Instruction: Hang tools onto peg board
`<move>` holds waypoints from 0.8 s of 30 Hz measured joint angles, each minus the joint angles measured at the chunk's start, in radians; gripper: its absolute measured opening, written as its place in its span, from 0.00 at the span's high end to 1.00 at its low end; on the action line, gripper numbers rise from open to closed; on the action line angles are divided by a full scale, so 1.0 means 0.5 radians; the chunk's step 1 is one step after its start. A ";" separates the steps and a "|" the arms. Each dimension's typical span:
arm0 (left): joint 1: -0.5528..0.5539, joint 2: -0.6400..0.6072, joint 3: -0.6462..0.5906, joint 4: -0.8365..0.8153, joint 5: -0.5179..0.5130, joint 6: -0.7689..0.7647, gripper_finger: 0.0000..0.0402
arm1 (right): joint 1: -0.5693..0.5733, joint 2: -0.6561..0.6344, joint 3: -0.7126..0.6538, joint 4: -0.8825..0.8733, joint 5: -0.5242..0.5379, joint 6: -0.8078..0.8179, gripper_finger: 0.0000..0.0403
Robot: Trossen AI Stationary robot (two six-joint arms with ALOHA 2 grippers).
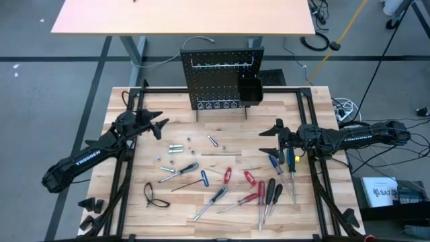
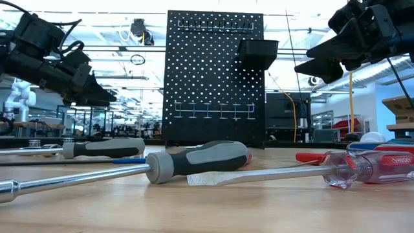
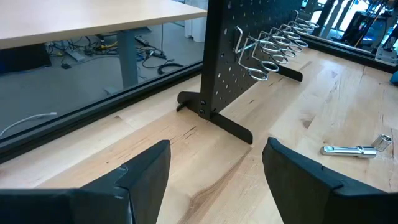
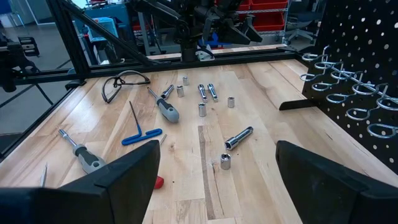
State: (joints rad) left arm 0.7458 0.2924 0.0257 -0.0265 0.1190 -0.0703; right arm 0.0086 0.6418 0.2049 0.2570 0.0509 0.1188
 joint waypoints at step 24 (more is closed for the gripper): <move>0.000 0.000 0.000 0.000 0.000 0.000 0.36 | -0.002 0.012 0.000 0.113 0.002 -0.042 0.22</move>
State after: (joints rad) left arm 0.7456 0.2924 0.0257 -0.0265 0.1188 -0.0704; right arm 0.0078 0.6478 0.2050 0.3134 0.0517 0.0976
